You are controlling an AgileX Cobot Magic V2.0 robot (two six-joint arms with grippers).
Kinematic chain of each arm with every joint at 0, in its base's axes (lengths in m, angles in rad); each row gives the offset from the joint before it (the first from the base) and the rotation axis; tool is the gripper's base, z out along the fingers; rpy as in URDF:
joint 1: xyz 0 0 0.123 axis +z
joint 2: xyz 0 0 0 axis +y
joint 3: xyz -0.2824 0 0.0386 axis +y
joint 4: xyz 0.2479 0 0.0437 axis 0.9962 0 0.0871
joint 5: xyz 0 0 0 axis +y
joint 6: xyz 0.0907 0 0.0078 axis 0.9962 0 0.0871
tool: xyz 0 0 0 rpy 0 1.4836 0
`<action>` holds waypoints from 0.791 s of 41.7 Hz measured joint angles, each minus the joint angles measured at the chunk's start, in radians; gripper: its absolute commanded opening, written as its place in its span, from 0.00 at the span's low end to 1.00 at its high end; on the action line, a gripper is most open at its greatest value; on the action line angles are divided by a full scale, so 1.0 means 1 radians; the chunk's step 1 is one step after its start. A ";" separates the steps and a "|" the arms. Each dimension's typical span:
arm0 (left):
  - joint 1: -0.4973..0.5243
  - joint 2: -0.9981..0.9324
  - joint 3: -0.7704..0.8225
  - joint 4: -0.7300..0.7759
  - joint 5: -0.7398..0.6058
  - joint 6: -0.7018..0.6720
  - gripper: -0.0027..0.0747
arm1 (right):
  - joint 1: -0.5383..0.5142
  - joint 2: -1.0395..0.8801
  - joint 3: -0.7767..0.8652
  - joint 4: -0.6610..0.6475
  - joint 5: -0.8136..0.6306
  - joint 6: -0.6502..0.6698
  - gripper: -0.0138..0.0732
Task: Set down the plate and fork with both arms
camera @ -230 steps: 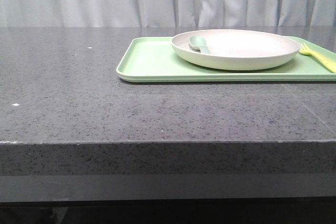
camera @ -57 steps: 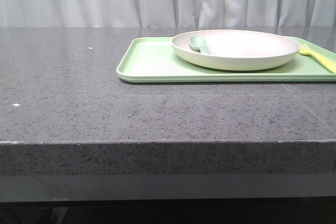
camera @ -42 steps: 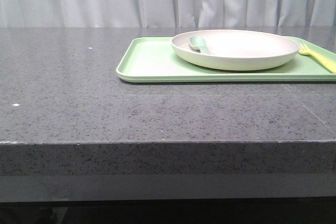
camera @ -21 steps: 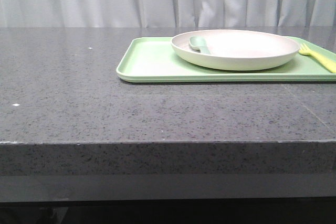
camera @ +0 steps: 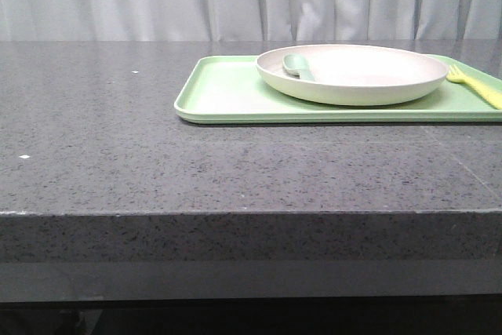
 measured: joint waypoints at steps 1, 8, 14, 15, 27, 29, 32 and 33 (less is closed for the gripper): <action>0.000 0.000 0.000 0.000 0.000 0.000 0.01 | 0.000 0.000 0.000 0.000 0.000 0.000 0.08; 0.000 0.000 0.000 0.000 0.000 0.000 0.01 | 0.000 0.000 0.000 0.000 0.000 0.000 0.08; 0.000 0.000 0.000 0.000 0.000 0.000 0.01 | 0.000 0.000 0.002 0.000 0.000 0.000 0.08; 0.000 0.000 0.000 0.000 0.000 0.000 0.01 | 0.000 -0.004 0.005 0.000 -0.003 0.000 0.08; 0.000 0.000 0.000 0.000 0.000 0.000 0.01 | -0.112 -0.236 0.250 -0.024 -0.239 -0.003 0.08; 0.000 0.000 0.000 -0.002 0.000 0.000 0.01 | -0.136 -0.296 0.334 -0.025 -0.304 -0.003 0.08; 0.000 0.000 0.000 -0.002 0.000 0.000 0.01 | -0.170 -0.393 0.442 -0.025 -0.403 -0.003 0.08; 0.000 0.000 0.000 -0.002 0.000 0.000 0.01 | -0.178 -0.419 0.484 -0.025 -0.439 -0.003 0.08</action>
